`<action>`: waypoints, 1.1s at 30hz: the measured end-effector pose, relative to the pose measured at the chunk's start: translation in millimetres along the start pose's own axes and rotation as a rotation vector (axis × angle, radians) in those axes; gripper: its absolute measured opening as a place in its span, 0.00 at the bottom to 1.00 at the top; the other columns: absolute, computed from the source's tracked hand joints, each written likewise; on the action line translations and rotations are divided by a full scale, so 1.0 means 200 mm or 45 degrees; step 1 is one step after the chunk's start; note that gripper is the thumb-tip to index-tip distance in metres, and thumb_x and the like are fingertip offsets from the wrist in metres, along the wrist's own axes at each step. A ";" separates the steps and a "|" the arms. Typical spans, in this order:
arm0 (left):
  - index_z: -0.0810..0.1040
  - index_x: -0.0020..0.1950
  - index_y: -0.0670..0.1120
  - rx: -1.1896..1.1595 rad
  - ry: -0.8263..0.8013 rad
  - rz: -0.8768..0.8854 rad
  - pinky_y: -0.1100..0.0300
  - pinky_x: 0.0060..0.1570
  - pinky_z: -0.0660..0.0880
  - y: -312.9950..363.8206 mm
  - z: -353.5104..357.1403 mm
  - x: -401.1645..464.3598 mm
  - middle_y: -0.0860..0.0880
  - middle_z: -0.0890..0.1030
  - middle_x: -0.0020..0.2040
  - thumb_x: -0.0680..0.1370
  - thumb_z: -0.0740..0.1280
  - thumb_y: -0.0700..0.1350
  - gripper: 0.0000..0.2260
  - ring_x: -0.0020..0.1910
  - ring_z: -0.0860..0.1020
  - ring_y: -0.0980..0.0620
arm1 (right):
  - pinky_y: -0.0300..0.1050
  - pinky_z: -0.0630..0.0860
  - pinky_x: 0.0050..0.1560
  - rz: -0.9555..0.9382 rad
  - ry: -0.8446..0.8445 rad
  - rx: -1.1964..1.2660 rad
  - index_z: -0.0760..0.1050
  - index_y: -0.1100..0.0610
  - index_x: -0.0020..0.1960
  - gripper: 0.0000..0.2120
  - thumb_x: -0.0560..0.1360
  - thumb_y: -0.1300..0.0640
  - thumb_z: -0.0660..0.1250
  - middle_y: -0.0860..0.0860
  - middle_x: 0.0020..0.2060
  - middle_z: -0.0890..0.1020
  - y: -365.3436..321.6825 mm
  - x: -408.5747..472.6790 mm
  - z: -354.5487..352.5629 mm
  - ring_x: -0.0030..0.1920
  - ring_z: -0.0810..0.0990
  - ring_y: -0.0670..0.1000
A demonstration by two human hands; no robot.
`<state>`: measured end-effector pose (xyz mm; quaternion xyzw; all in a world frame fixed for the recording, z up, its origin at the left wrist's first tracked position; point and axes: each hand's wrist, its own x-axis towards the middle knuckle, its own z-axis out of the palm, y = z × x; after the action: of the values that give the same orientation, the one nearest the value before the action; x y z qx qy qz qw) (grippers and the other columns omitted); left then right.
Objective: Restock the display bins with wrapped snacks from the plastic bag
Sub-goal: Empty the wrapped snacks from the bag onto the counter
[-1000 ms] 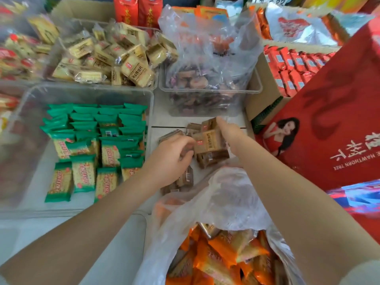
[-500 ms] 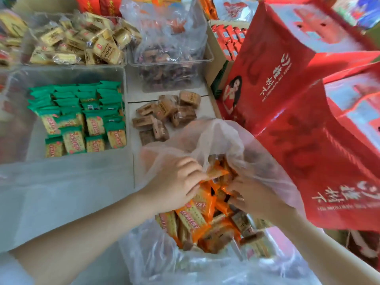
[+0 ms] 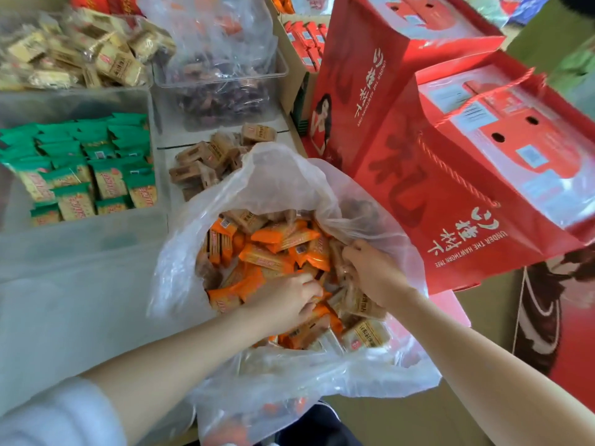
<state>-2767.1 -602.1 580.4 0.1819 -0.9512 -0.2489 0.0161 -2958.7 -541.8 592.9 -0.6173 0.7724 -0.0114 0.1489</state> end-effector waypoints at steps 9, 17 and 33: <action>0.70 0.67 0.48 -0.684 -0.254 -0.460 0.61 0.53 0.72 0.20 0.21 0.23 0.50 0.76 0.62 0.73 0.68 0.59 0.26 0.54 0.76 0.53 | 0.29 0.71 0.39 0.107 0.623 0.652 0.75 0.59 0.44 0.04 0.72 0.65 0.69 0.51 0.44 0.79 0.01 -0.27 -0.30 0.40 0.77 0.50; 0.74 0.52 0.50 -0.564 -0.361 -0.535 0.62 0.50 0.70 0.27 0.24 0.20 0.54 0.78 0.51 0.71 0.71 0.56 0.16 0.49 0.74 0.56 | 0.30 0.71 0.47 0.108 0.510 0.900 0.69 0.60 0.42 0.05 0.75 0.65 0.63 0.40 0.47 0.79 0.01 -0.26 -0.32 0.49 0.76 0.32; 0.74 0.62 0.47 -0.419 0.275 -0.786 0.63 0.46 0.70 -0.08 -0.28 -0.21 0.52 0.79 0.52 0.72 0.71 0.53 0.21 0.52 0.77 0.53 | 0.48 0.75 0.52 -0.401 -0.517 -0.602 0.69 0.55 0.66 0.25 0.76 0.39 0.58 0.51 0.62 0.71 -0.01 -0.02 0.15 0.56 0.77 0.55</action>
<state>-2715.0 -627.2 624.7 0.4805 -0.7916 -0.3711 0.0698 -2948.9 -532.5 566.1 -0.7359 0.6037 0.2680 0.1487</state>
